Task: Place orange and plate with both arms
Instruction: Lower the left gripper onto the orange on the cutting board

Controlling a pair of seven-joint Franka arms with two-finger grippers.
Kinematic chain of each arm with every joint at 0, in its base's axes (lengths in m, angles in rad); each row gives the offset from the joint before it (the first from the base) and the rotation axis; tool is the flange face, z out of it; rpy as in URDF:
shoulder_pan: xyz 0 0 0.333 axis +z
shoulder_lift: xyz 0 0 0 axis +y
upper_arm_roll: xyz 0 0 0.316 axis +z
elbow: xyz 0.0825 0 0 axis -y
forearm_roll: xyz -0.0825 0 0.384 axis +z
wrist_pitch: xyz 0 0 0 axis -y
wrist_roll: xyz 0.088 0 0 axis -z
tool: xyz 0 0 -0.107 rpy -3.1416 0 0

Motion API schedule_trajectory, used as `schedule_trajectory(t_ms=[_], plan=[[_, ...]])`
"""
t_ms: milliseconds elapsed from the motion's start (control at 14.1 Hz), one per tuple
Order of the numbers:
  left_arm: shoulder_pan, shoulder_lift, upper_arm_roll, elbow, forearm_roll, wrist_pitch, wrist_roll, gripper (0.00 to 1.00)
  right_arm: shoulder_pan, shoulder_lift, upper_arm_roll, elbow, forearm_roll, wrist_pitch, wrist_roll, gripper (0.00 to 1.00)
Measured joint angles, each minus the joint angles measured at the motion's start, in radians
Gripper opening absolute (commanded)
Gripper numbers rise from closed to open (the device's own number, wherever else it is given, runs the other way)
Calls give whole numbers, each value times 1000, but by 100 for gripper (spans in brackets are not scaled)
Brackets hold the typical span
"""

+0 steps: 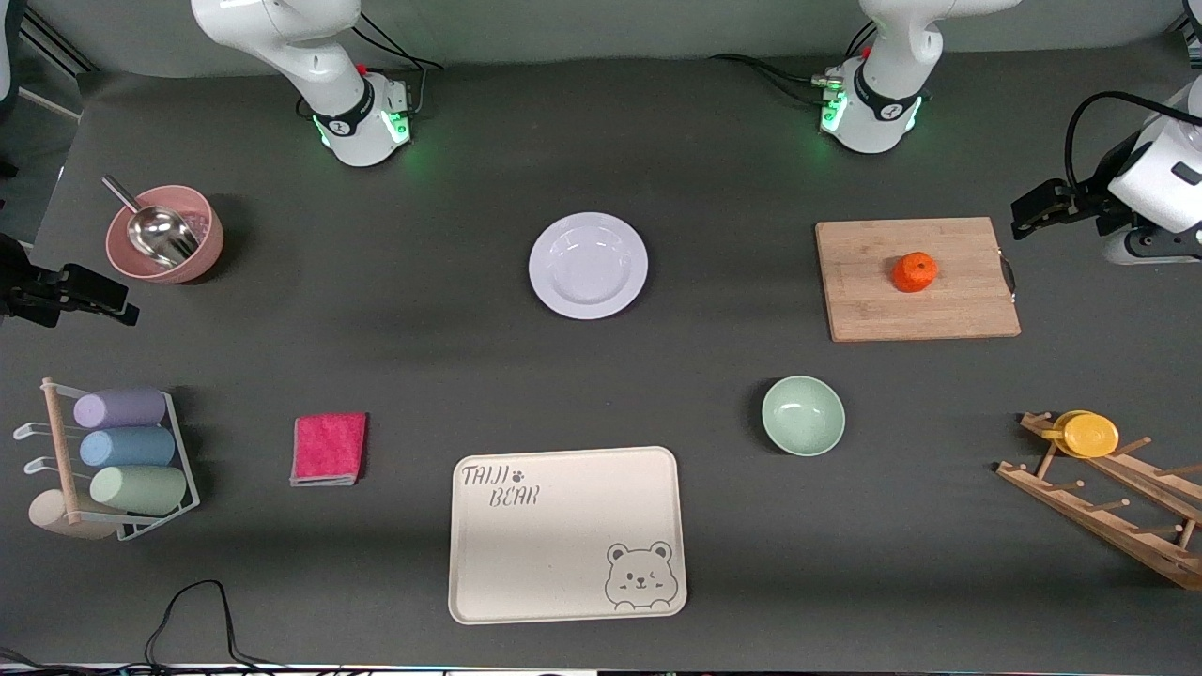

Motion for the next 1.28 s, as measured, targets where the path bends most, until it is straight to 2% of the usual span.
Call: schedule_trajectory(t_ms=[355, 569, 711, 1066, 1280], plan=[[13, 4, 7, -3, 1, -5, 3, 100, -14, -3, 16, 2, 0, 0, 0, 100], [13, 3, 6, -81, 4, 35, 4, 100, -15, -4, 17, 7, 0, 0, 0, 100], [13, -17, 6, -223, 5, 172, 4, 100, -15, -4, 17, 10, 0, 0, 0, 100], [13, -86, 6, -664, 5, 621, 4, 100, -15, -7, 16, 12, 0, -1, 0, 100], [32, -74, 7, -853, 5, 853, 4, 100, -15, -13, 17, 12, 0, -9, 0, 100]])
